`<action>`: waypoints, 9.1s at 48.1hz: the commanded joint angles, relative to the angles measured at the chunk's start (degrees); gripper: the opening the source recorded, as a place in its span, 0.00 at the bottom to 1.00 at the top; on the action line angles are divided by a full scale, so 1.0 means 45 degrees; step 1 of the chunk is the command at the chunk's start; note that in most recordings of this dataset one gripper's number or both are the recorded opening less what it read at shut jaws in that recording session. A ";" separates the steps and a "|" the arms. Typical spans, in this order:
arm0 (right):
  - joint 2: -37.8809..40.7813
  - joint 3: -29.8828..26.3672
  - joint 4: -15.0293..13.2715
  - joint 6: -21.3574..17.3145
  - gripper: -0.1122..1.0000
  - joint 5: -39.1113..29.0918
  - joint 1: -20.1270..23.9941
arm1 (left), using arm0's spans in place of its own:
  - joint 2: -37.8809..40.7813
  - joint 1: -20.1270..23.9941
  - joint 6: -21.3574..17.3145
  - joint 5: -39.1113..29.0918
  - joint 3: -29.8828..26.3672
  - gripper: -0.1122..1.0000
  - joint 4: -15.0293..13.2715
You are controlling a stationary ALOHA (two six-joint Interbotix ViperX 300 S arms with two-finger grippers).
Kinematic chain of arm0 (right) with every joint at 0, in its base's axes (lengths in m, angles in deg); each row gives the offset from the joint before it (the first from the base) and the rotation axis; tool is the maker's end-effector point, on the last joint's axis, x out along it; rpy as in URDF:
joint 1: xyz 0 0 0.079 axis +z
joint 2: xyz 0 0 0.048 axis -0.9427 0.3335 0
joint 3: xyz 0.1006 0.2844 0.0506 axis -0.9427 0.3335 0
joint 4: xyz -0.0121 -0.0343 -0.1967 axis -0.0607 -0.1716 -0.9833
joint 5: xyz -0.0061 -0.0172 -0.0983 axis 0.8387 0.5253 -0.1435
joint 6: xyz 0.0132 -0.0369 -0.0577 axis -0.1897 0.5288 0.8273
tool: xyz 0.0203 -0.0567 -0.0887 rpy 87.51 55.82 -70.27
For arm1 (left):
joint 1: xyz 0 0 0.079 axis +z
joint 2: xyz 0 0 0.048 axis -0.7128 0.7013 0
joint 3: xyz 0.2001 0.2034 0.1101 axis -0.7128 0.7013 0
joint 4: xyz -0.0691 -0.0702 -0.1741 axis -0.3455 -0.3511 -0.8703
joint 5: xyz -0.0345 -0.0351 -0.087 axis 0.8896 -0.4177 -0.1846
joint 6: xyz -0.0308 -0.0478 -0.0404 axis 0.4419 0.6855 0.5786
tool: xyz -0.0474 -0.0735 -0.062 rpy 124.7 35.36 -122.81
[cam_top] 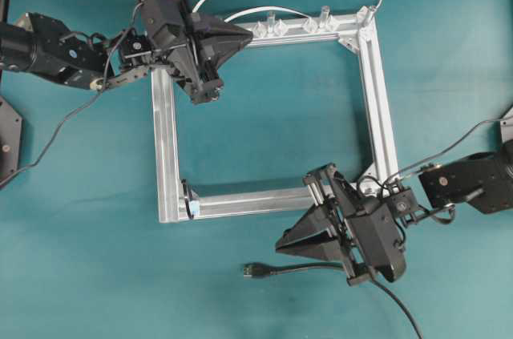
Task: Insert the wire through the string loop located on the left side.
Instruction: 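Open both grippers and move them outward away from the frame, then lower the right gripper onto the black USB cable behind its plug, then close the right gripper on the cable and lift it, then carry the USB plug left toward the zip-tie loop at the frame corner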
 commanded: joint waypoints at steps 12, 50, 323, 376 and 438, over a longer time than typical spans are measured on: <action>-0.0254 -0.0410 0.0410 -0.0176 0.10 0.0098 -0.0098 | -0.2070 -0.0234 -0.0059 -0.3008 -0.0117 0.10 0.0645; -0.0273 -0.0605 0.0684 -0.0156 0.47 -0.0605 -0.0020 | -0.3906 -0.0352 -0.0449 -0.6309 0.0098 0.79 0.0684; -0.0684 -0.1992 0.9609 0.5957 0.16 -0.5137 0.2305 | -0.7012 -0.1855 -0.0449 -0.8633 0.2578 0.89 0.0664; -0.0879 -0.1953 0.8906 0.6016 0.16 -0.5332 0.1113 | -0.7012 -0.1855 -0.0469 -0.9258 0.2578 0.89 0.0664; -0.0879 -0.2207 0.7148 0.6035 0.16 -0.6133 -0.0859 | -0.7012 -0.1855 -0.0469 -0.9727 0.2578 0.88 0.0684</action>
